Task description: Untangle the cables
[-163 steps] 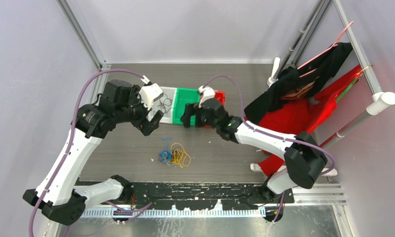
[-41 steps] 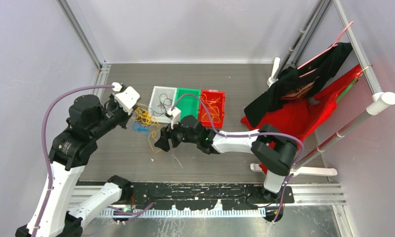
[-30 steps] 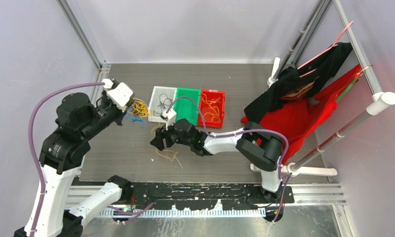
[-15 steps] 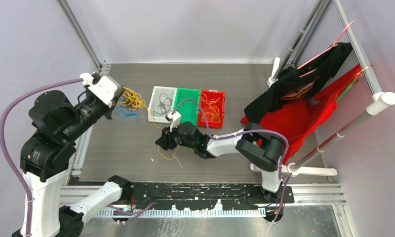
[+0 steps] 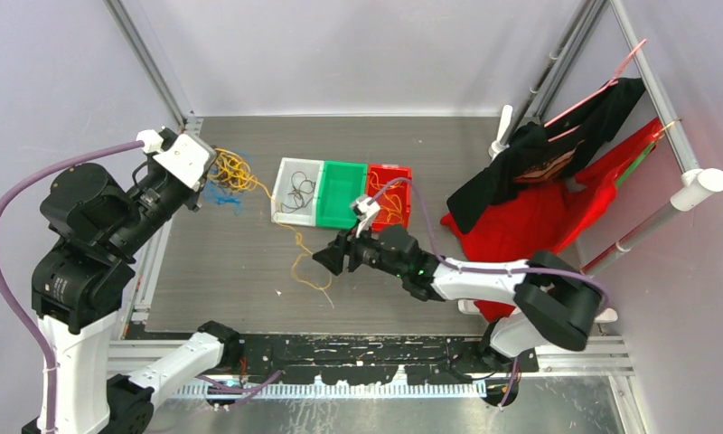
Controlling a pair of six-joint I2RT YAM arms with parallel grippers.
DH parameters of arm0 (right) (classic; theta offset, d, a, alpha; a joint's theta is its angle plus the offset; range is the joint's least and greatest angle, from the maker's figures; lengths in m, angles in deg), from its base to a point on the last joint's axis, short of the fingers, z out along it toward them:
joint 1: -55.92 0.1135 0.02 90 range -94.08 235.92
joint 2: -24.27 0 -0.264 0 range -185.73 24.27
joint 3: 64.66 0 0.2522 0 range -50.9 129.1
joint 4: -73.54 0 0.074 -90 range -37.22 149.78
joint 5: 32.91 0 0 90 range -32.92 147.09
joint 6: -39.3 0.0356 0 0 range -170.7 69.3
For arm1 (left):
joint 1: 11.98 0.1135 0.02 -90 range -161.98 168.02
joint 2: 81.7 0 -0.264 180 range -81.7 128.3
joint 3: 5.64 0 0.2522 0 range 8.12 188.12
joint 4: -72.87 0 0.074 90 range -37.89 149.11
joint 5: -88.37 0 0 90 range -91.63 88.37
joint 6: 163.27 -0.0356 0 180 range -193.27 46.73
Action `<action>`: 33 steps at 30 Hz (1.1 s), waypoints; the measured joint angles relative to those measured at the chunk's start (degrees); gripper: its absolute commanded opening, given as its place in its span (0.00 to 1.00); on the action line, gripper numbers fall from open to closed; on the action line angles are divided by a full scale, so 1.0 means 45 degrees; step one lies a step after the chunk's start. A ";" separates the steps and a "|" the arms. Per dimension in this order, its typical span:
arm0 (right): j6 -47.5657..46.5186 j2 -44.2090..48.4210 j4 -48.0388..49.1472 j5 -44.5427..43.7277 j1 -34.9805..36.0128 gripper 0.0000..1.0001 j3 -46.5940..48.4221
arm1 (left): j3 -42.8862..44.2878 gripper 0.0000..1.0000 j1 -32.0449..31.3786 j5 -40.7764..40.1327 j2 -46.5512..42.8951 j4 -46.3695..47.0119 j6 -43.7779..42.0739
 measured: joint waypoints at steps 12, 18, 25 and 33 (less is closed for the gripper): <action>-0.1151 0.2735 -0.2137 0.1214 -0.0384 0.67 0.0520 | -0.0005 0.00 0.0000 0.0131 0.0000 -0.0024 0.0170; -0.1710 0.2705 -0.3050 0.2030 -0.0384 0.70 0.2759 | -0.0248 0.00 0.0000 0.0209 -0.0131 -0.0058 0.0393; -0.2050 0.2030 -0.3283 0.2914 -0.0364 0.70 0.5634 | -0.1156 0.00 0.0000 0.0257 -0.0525 -0.0087 0.0588; -0.2307 0.0466 -0.3823 0.3759 -0.0151 0.69 0.7587 | -0.1821 0.00 0.0000 0.0607 -0.0612 -0.0588 0.1005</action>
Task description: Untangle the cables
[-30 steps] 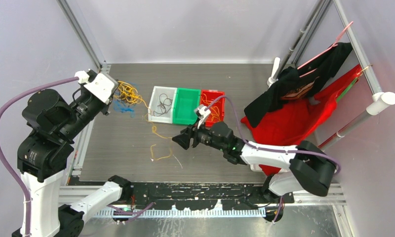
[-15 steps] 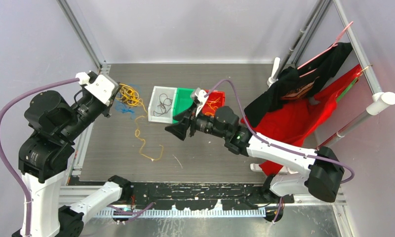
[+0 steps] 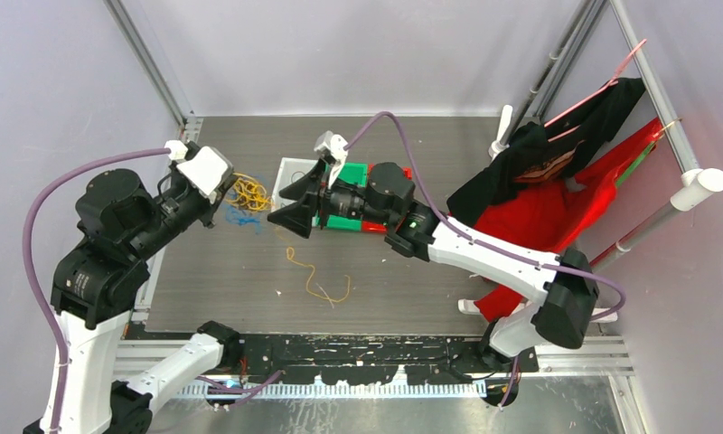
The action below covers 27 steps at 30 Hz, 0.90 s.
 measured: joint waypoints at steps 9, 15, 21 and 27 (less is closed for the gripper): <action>-0.0253 -0.1122 -0.0874 0.0539 0.0155 0.69 0.0748 | -0.0330 0.00 0.0000 0.0340 -0.0316 -0.0253 0.0248; -0.0801 -0.1078 -0.1345 0.0525 0.0204 0.67 0.1093 | -0.0797 0.00 0.0000 0.0627 -0.0607 -0.0554 0.0408; -0.1049 -0.1001 -0.1758 0.0627 0.0219 0.66 0.1107 | -0.1073 0.00 0.0000 0.0782 -0.0651 -0.0816 0.0597; -0.1010 -0.0529 -0.1885 0.0845 0.0282 0.60 0.0029 | -0.1069 0.00 0.0000 0.0782 -0.0661 -0.0816 0.0636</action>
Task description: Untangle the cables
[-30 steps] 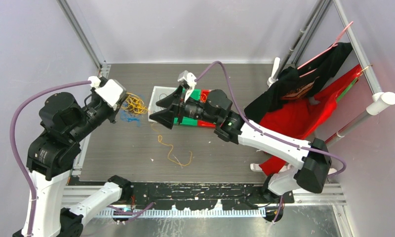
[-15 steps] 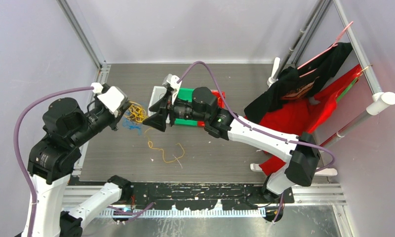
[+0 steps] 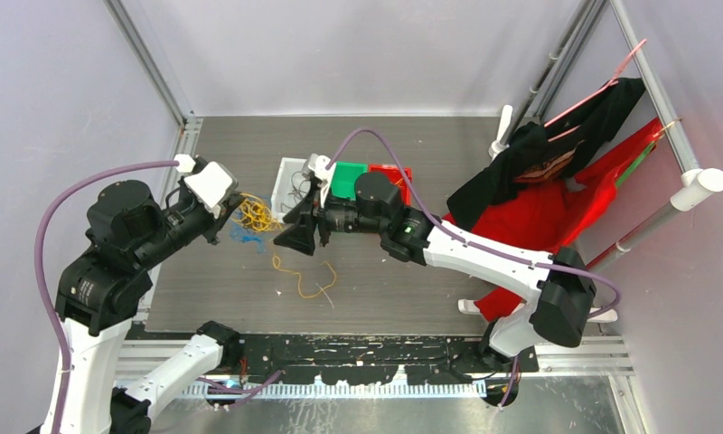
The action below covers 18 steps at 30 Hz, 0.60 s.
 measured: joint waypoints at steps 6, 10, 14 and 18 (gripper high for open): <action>0.0131 0.0160 -0.0262 0.0010 0.0015 0.33 -0.0617 | 0.0005 0.00 0.0000 0.0000 0.0010 0.0000 0.0058; 0.0311 0.0160 -0.0257 -0.0384 0.0024 0.65 -0.0612 | 0.0005 0.00 0.0000 0.0058 0.0015 -0.0024 0.0146; 0.0262 0.0160 0.0204 -0.0947 0.0121 0.70 -0.0612 | 0.0005 0.00 0.0000 0.0214 0.0010 -0.0194 0.0471; 0.0277 0.0112 0.0942 -0.0991 0.0345 0.72 -0.0520 | -0.0092 0.00 0.0000 0.0510 0.0010 -0.0423 0.0821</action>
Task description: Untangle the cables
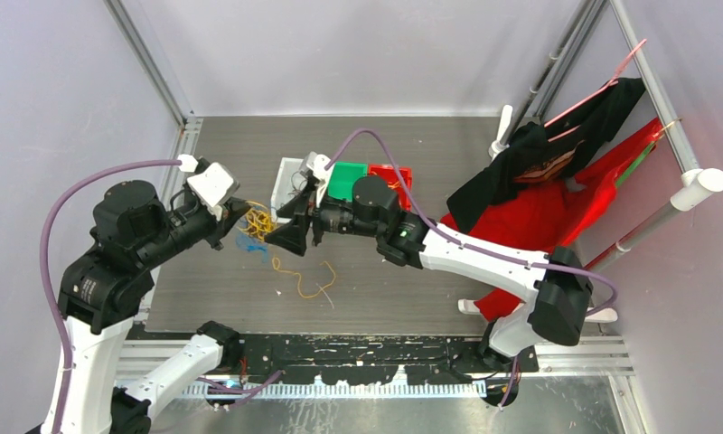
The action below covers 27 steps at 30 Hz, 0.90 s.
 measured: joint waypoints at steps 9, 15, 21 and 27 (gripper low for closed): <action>-0.0238 -0.1263 0.0175 -0.0029 0.0403 0.03 0.1719 | -0.0005 0.01 0.0000 0.0495 0.0058 -0.0194 0.0350; 0.0107 -0.1200 0.1088 0.0160 0.0253 0.01 0.1122 | 0.0442 0.65 0.0000 0.1282 0.0170 -0.0525 0.0729; 0.2195 -0.0578 0.3750 0.1778 -0.1069 0.01 -0.1200 | 0.1569 0.69 0.0000 0.1938 0.0418 -0.1705 0.0631; 0.4158 -0.0359 0.6023 0.2807 -0.1783 0.01 -0.2113 | 0.1690 0.63 0.0000 0.3079 0.0549 -0.3206 -0.0408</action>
